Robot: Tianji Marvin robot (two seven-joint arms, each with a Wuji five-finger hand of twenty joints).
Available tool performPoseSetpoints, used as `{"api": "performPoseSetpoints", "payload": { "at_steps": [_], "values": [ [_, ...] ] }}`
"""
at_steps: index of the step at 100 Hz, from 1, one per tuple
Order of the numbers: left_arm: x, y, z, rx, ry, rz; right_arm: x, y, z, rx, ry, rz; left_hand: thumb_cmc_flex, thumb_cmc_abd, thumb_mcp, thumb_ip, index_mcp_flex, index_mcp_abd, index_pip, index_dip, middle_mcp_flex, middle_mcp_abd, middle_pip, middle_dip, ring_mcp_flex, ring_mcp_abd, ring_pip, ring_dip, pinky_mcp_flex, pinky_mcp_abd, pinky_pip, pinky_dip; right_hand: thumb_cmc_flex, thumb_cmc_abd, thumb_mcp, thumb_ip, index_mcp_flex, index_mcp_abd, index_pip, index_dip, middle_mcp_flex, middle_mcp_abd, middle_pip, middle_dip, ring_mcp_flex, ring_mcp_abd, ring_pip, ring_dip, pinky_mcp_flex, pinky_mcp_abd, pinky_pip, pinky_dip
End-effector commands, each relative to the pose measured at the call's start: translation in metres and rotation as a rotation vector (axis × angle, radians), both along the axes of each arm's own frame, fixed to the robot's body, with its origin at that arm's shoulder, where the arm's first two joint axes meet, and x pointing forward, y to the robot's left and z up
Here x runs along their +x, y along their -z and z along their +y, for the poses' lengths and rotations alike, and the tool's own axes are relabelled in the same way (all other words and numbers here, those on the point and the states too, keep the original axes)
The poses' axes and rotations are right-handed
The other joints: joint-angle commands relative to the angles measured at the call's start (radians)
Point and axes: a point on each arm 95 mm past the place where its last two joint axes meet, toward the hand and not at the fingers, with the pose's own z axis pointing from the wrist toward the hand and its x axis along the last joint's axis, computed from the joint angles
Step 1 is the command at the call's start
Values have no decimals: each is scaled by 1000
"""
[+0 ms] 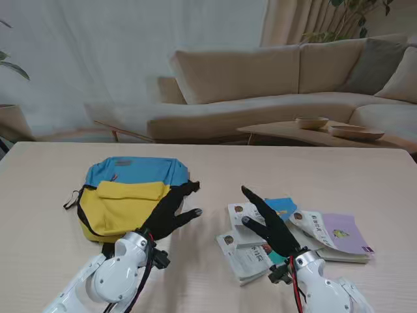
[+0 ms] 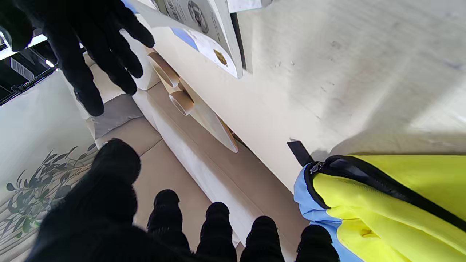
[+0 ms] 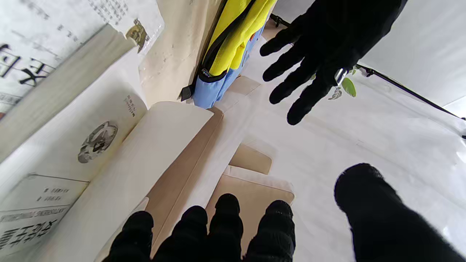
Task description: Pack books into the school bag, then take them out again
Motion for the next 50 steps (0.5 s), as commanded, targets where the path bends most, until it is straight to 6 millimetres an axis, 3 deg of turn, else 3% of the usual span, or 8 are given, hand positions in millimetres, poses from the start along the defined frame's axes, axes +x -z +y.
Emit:
{"api": "performPoseSetpoints", "payload": {
  "at_steps": [1, 30, 40, 50],
  "values": [
    [-2, 0, -4, -5, 10, 10, -5, 2, 6, 5, -22, 15, -17, 18, -17, 11, -33, -17, -21, -19, -25, -40, -14, -10, -16, -47, -3, 0, -3, -46, -21, 1, -20, 12, -28, 53, 5, -47, -8, 13, -19, -59, 3, 4, -52, -33, -18, 2, 5, -25, -41, 21],
    [-2, 0, -5, 2, 17, 7, -6, 2, 5, -8, -33, 18, -15, 14, -3, 11, -26, -13, -5, -10, -20, -34, -4, -5, -16, -43, -3, 13, -5, -42, -21, 9, -7, 0, -16, 53, 4, -41, -4, 39, -15, -57, 10, 7, -51, -33, -17, 4, 7, -25, -46, 30],
    [-3, -2, -4, 6, 16, 1, -6, 0, 6, -4, -32, 18, -14, 8, 12, 9, -26, -14, 59, 26, -13, -25, 17, 5, -17, -37, -2, 26, -6, -38, -21, 20, 6, -13, -4, 55, 3, -39, -2, 51, -14, -56, 17, 10, -51, -34, -16, 6, 8, -27, -47, 35],
    [-5, -3, -4, 3, 14, -3, -7, -1, 5, -11, -33, 15, -12, 6, 17, 8, -29, -11, 90, 42, -11, -21, 23, 6, -16, -36, -2, 30, -6, -37, -22, 23, 39, -52, 60, 65, -2, -33, 2, 92, -15, -56, 27, 15, -50, -38, -17, 7, 7, -28, -48, 49]
  ]
}}
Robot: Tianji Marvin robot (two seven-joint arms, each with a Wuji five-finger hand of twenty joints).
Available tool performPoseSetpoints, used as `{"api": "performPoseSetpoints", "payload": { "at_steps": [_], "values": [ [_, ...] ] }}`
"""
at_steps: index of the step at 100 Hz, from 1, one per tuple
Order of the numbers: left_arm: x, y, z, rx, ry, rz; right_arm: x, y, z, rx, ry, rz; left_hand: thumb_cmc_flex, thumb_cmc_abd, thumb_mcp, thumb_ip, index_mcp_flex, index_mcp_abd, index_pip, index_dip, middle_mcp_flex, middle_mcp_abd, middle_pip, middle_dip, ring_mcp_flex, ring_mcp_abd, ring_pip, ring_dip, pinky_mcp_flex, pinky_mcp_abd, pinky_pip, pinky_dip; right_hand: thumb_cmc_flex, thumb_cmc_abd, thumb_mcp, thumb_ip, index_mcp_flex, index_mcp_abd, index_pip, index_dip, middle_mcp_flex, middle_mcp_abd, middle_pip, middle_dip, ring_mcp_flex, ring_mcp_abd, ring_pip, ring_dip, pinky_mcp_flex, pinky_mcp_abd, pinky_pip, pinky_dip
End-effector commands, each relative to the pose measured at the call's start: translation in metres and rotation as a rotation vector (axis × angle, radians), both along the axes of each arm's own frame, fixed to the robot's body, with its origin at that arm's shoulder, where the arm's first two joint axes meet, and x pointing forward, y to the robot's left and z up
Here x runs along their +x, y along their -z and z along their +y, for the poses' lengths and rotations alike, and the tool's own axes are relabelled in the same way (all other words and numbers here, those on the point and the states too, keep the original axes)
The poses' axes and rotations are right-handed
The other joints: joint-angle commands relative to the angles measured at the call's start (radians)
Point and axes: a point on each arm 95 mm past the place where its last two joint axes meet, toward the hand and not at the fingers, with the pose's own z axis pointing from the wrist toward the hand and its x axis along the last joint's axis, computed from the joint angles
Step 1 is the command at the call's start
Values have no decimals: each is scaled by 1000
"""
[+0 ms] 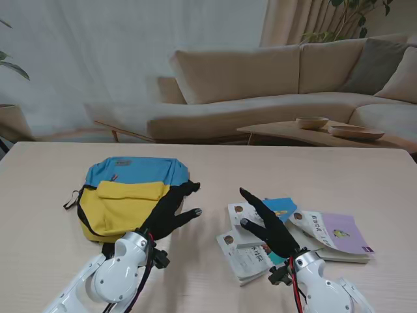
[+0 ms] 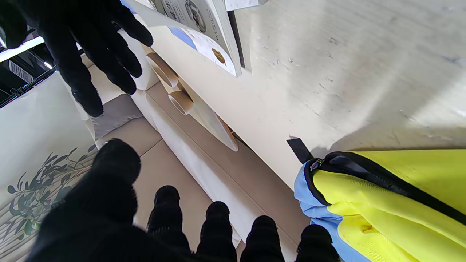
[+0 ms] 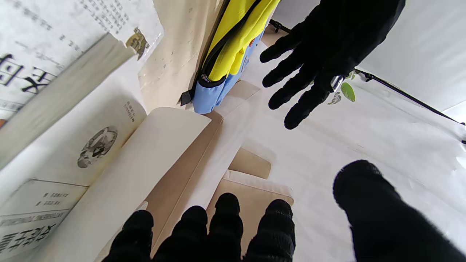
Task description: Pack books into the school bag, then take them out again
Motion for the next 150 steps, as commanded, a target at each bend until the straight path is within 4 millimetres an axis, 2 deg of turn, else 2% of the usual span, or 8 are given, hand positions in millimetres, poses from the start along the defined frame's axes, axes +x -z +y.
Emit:
{"api": "performPoseSetpoints", "payload": {
  "at_steps": [1, 37, 50, 62, 78, 88, 111, 150],
  "values": [
    [-5, -2, -4, -11, 14, 5, -5, 1, 3, -4, -18, 6, -13, 6, 17, 8, -30, -11, 14, 18, -11, -21, 11, 6, -16, -36, -2, 13, -6, -37, -22, 12, 26, -35, 52, 61, -3, -32, 1, 46, -16, -55, 20, 15, -51, -36, -16, 9, -2, -28, -44, 28],
    [-7, -3, -4, -9, 14, -11, -5, -5, 0, -37, -14, -18, -16, 3, 24, 8, -31, -7, 24, 22, -11, -19, 13, 4, -17, -34, -2, 20, -6, -35, -21, 18, 35, -97, 113, 54, -5, -6, 13, 142, -11, -35, 70, 38, -42, -34, -5, 23, -7, -24, -25, 79],
    [-7, -4, -3, -9, 13, -12, -1, -13, -9, -94, 8, -52, -19, 3, 25, 8, -31, -4, 25, 23, -10, -18, 15, 5, -16, -33, -1, 20, -7, -33, -22, 19, 35, -155, 161, 44, -17, 39, 194, 265, -11, 1, 207, 96, -21, 1, 77, 59, 23, 11, 27, 111],
    [-8, -4, -2, -9, 12, -16, 6, -27, -22, -163, 31, -97, -19, 4, 25, 8, -33, -3, 25, 23, -11, -19, 13, 4, -17, -35, -2, 20, -7, -34, -22, 19, 16, -223, 214, 34, -15, 108, 448, 238, -6, 50, 414, 171, 15, 56, 229, 112, 36, 90, 260, 99],
    [-8, -5, -1, -10, 8, -22, 19, -48, -46, -257, 74, -152, -19, 0, 28, 8, -31, -1, 28, 24, -9, -18, 16, 5, -16, -33, -1, 21, -7, -33, -22, 20, 12, -241, 208, 30, 49, 172, 530, 257, 27, 90, 516, 208, 57, 88, 356, 174, -12, 153, 636, 73],
    [-8, -5, -1, -11, 10, -20, 27, -59, -62, -303, 94, -167, -19, 1, 28, 8, -31, 0, 28, 23, -10, -18, 14, 4, -16, -34, -3, 20, -7, -34, -22, 20, 5, -234, 208, 30, 65, 182, 536, 258, 35, 102, 537, 216, 81, 105, 408, 200, -25, 161, 745, 52],
    [-8, -5, -1, -7, 12, -19, 35, -75, -101, -409, 141, -144, -19, 1, 29, 8, -32, 1, 29, 24, -9, -18, 15, 4, -16, -34, -2, 20, -7, -33, -22, 20, 14, -234, 233, 33, 113, 179, 527, 245, 72, 105, 513, 205, 97, 109, 410, 202, -24, 171, 778, 23],
    [-7, -6, -1, -4, 11, -27, 34, -58, -162, -543, 201, -32, -20, 1, 31, 7, -32, 2, 32, 26, -10, -18, 15, 3, -17, -34, -3, 20, -7, -34, -22, 20, 56, -271, 282, 33, 126, 159, 516, 232, 97, 96, 486, 198, 116, 107, 390, 192, -17, 173, 788, 2]
  ]
}}
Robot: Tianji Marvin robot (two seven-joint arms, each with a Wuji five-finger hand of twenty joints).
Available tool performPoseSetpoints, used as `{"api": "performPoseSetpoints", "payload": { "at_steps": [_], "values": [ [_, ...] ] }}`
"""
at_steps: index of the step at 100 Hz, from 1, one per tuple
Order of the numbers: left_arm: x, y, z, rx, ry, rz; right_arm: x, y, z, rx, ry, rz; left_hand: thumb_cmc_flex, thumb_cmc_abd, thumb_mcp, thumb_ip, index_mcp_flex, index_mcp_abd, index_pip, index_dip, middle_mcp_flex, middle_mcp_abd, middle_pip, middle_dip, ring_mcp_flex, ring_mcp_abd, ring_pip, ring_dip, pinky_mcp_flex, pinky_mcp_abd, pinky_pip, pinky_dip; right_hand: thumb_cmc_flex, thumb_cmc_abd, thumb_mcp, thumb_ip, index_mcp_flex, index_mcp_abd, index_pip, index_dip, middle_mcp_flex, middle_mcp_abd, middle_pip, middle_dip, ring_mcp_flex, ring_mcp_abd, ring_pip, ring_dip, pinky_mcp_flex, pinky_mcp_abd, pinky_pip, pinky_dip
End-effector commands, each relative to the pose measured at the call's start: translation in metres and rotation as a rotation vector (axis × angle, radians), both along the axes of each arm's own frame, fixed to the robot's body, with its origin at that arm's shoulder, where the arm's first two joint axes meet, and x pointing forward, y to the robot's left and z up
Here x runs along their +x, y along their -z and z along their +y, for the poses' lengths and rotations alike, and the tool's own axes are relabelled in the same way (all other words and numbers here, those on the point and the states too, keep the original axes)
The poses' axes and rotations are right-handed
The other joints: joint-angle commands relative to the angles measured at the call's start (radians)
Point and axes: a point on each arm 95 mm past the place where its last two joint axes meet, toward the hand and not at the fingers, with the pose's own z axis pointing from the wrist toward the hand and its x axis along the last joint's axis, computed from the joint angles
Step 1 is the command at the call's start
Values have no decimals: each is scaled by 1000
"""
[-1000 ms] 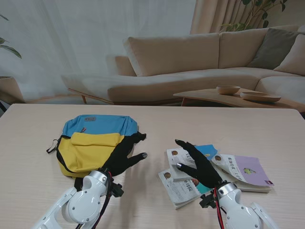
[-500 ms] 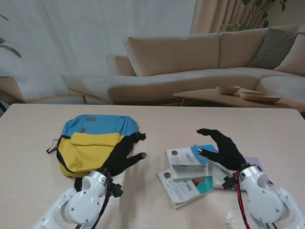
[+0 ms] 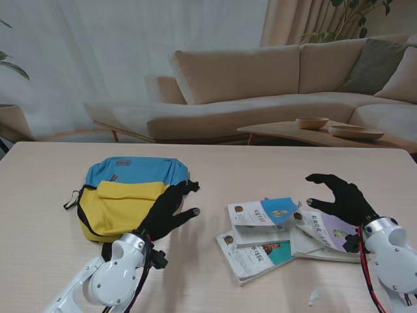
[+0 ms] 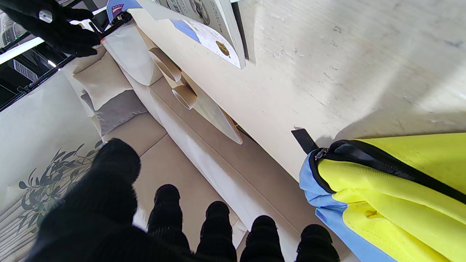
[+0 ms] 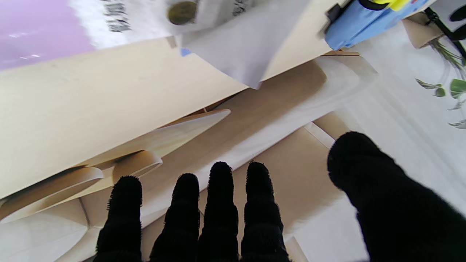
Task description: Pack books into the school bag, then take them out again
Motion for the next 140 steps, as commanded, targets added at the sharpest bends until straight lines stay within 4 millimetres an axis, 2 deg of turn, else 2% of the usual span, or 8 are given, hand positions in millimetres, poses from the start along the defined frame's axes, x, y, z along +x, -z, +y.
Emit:
{"api": "performPoseSetpoints", "payload": {
  "at_steps": [1, 55, 65, 90, 104, 108, 123, 140],
  "values": [
    [-2, -1, -4, -6, 17, 9, -4, 14, -9, -22, 13, 52, -19, 0, 31, 7, -32, 2, 9, 16, -10, -17, 11, 4, -17, -33, -2, 10, -7, -34, -22, 15, 36, -20, 32, 1, 16, -19, -12, -9, 13, 14, -9, -11, 27, -5, -16, -6, -6, 7, 23, -15],
    [-1, -1, -4, -6, 15, 3, -4, 66, -49, -172, 52, 236, -20, -1, 35, 7, -33, 5, 15, 19, -8, -18, 14, 4, -16, -36, -1, 13, -7, -33, -21, 18, 66, -63, 91, -4, -6, -49, -7, -9, 2, -13, -28, -14, 34, -17, -42, -18, -5, 6, 27, -28],
    [-1, 0, -5, -5, 17, 10, -2, 72, -52, -201, 44, 264, -19, -1, 35, 6, -33, 5, 13, 17, -9, -18, 12, 3, -16, -36, -2, 12, -6, -36, -22, 18, 93, -89, 100, -10, -31, -53, -14, -12, -16, -29, -38, -17, 28, -26, -51, -22, -2, 2, 25, -32],
    [-1, 0, -5, 0, 13, 5, 4, 79, -54, -308, -1, 314, -19, -1, 36, 6, -32, 8, 12, 17, -8, -18, 14, 4, -15, -37, -1, 12, -6, -35, -22, 19, 216, -221, 177, -28, -109, -39, -23, -4, -88, -69, -43, -21, 0, -50, -72, -32, 6, -16, 4, -48],
    [-1, 0, -5, 1, 13, 5, 6, 83, -53, -338, -16, 333, -18, -2, 37, 6, -34, 10, 11, 16, -10, -18, 13, 3, -16, -37, -2, 13, -6, -37, -22, 20, 236, -275, 190, -44, -137, -22, -32, 3, -101, -64, -41, -22, -8, -59, -76, -34, 7, -17, 3, -50],
    [-1, 0, -5, 0, 12, 5, 7, 84, -53, -340, -18, 337, -18, -3, 38, 6, -32, 10, 12, 17, -8, -17, 14, 4, -15, -37, -1, 13, -6, -36, -22, 20, 238, -280, 192, -52, -148, -12, -42, 8, -100, -61, -113, -58, -13, -63, -79, -36, 9, -20, -1, -52],
    [-1, -1, -5, 2, 11, 5, 8, 89, -53, -346, -20, 348, -20, -1, 38, 6, -34, 11, 10, 16, -9, -17, 14, 4, -16, -39, -2, 13, -6, -37, -22, 20, 241, -290, 196, -55, -155, 1, -63, 6, -99, -51, -147, -70, -18, -65, -84, -39, 9, -21, -4, -55],
    [-1, -1, -5, 3, 10, 3, 9, 92, -52, -351, -28, 352, -20, -2, 39, 6, -34, 13, 11, 17, -8, -16, 16, 5, -16, -38, -1, 14, -6, -37, -21, 21, 248, -314, 214, -60, -133, 11, -82, 4, -99, -37, -45, -23, -12, -56, -77, -36, 11, -18, -10, -59]
  ]
}}
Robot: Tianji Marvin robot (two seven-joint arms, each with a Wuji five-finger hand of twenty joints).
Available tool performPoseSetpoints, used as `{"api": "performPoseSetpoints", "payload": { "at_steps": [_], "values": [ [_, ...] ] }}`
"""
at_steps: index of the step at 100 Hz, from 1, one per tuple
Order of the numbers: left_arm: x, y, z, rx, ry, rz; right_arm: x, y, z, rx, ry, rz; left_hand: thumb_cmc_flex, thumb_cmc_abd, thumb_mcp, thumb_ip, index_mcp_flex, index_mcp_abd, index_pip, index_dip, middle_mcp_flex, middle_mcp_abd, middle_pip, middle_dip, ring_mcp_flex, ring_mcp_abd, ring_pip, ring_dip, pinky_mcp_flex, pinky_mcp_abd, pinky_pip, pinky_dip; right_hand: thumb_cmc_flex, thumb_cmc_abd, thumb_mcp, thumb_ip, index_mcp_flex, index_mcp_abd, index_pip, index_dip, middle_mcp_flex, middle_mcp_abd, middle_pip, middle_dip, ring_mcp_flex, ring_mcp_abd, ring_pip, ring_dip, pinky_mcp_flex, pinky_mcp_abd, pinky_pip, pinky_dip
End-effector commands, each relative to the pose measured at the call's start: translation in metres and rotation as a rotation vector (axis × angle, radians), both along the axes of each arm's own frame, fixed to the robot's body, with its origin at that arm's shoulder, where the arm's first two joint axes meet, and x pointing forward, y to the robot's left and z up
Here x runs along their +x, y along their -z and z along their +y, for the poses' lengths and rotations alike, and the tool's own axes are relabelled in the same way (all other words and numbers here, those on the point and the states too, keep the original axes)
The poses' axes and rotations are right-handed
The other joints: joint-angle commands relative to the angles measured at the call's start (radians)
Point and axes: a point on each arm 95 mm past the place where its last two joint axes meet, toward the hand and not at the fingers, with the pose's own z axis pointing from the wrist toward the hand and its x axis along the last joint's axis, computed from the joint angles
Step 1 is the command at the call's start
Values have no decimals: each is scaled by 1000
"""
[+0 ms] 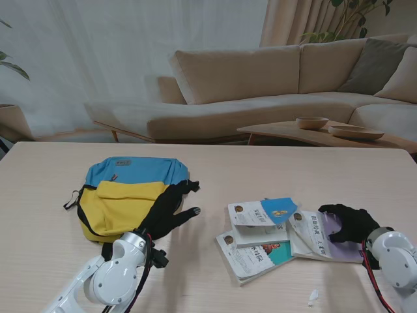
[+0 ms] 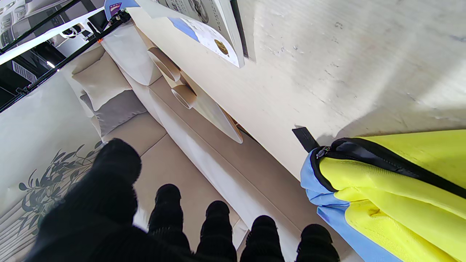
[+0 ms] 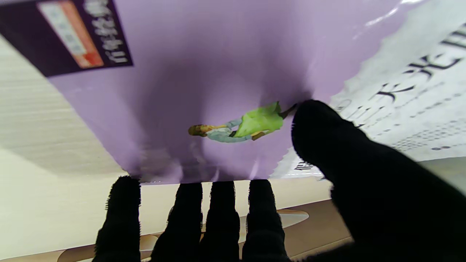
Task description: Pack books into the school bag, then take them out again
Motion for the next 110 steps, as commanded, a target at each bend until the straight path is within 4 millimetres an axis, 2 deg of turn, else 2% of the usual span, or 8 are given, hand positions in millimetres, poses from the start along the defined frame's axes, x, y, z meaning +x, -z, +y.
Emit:
{"api": "performPoseSetpoints", "payload": {
  "at_steps": [1, 25, 35, 50, 59, 80, 105, 110],
  "values": [
    [-3, -1, -4, -6, 12, 10, -5, 11, 4, -3, -17, 38, -20, -1, 29, 6, -34, 4, 2, 16, -8, -16, 6, 5, -16, -39, -1, 14, -6, -38, -21, 11, 36, -43, 50, -36, -11, 23, -24, 5, -23, -8, 42, 29, -22, -20, -15, -7, 10, -32, -22, -26],
    [-3, -1, -4, -7, 11, 6, -3, 17, 8, -6, -29, 31, -21, -2, 30, 6, -34, 8, 1, 16, -7, -16, 8, 6, -16, -40, -2, 14, -6, -38, -22, 11, 59, -89, 91, -43, 74, 40, 11, 15, 67, 23, 126, 61, 5, -7, 18, 9, 26, -14, -16, -23],
    [-3, -2, -4, -6, 10, 4, -2, 20, 11, -9, -32, 32, -21, -2, 30, 6, -34, 11, 1, 16, -6, -16, 9, 7, -16, -39, -1, 14, -6, -36, -22, 11, 68, -106, 113, -51, 110, 47, 64, 33, 101, 41, 171, 81, 20, -4, 37, 20, 33, -9, -7, -18],
    [-3, -2, -3, -5, 8, -1, -1, 24, 14, -19, -37, 24, -22, -3, 31, 6, -34, 13, 1, 15, -6, -15, 9, 7, -16, -41, -2, 13, -6, -38, -22, 11, 85, -132, 143, -56, 154, 57, 172, 91, 156, 72, 269, 129, 51, 8, 72, 39, 46, 2, 7, -9],
    [-3, -2, -3, -4, 7, -2, 0, 26, 15, -21, -36, 24, -23, -3, 31, 6, -34, 13, 1, 16, -6, -14, 10, 7, -15, -41, -1, 14, -6, -36, -22, 11, 96, -144, 157, -60, 167, 60, 246, 144, 179, 87, 358, 192, 74, 20, 112, 60, 52, 12, 14, -4],
    [-3, -2, -3, -3, 6, -4, 1, 30, 17, -29, -40, 25, -26, -3, 30, 5, -33, 19, 1, 15, -6, -14, 11, 7, -15, -42, -2, 12, -6, -37, -22, 10, 127, -161, 185, -63, 211, 39, 363, 225, 242, 75, 500, 330, 135, 34, 210, 111, 67, 33, 26, 5],
    [-3, -2, -2, -2, 6, -6, 1, 32, 20, -26, -40, 14, -30, -1, 28, 5, -33, 23, 1, 16, -6, -13, 12, 8, -15, -44, -3, 9, -6, -37, -23, 9, 153, -174, 212, -67, 208, -4, 575, 375, 286, 55, 655, 477, 183, 72, 398, 204, 90, 58, 47, 18],
    [-3, -2, -2, 0, 6, -8, 1, 33, 20, -23, -40, 12, -31, -1, 27, 5, -34, 24, 1, 16, -6, -12, 12, 8, -15, -44, -3, 9, -6, -37, -23, 8, 163, -180, 211, -93, 212, -19, 611, 401, 304, 50, 669, 505, 196, 72, 435, 222, 91, 64, 48, 19]
  ]
}}
